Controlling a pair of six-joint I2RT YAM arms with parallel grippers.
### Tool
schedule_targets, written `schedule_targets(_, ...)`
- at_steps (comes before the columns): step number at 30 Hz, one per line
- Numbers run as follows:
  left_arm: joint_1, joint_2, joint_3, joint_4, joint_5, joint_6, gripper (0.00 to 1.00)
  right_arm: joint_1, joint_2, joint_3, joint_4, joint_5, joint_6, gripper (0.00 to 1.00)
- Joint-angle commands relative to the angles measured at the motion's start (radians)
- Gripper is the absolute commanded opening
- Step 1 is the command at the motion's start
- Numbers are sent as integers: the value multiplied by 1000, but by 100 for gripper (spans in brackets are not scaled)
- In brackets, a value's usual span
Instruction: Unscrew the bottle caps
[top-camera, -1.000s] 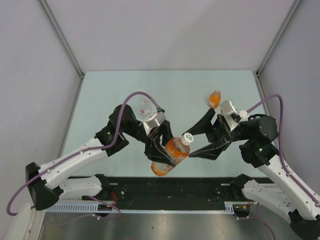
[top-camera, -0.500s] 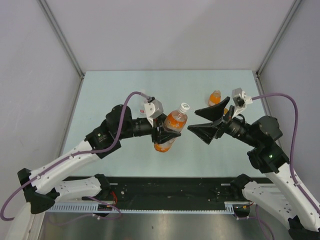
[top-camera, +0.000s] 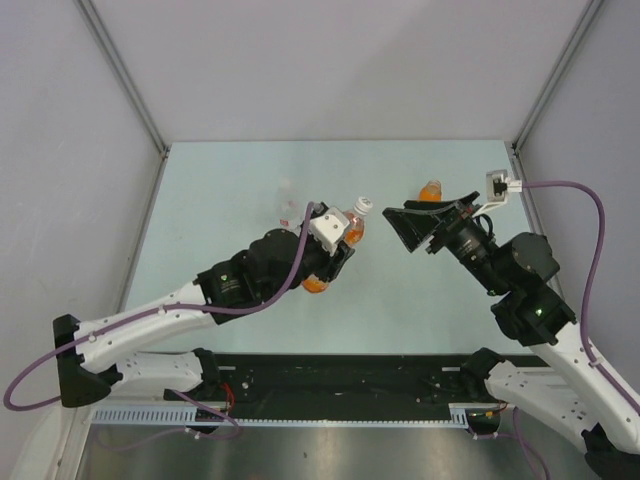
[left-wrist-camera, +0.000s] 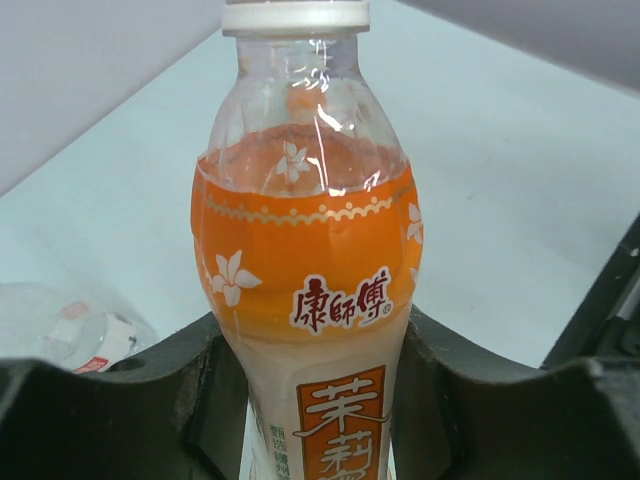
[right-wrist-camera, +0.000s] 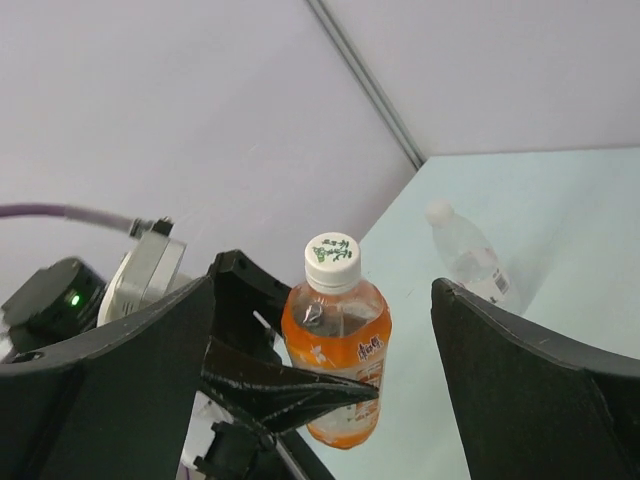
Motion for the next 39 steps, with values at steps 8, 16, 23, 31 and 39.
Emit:
schedule_targets(8,-87,44,17,39,-230,88,0,123,98,36,63,231,41,84)
schedule_targets(16,-100,50,12,37,-235,94,0,143,135,38,75,248,35,74)
schedule_targets(23,-107,54,12,39,-230,96,0,144,155,38,89,233,30,68)
schedule_targets(31,-110,54,6,42,-232,97,0,144,180,38,99,203,29,59)
schedule_targets(39,-113,54,2,46,-232,97,0,144,177,38,89,202,23,47)
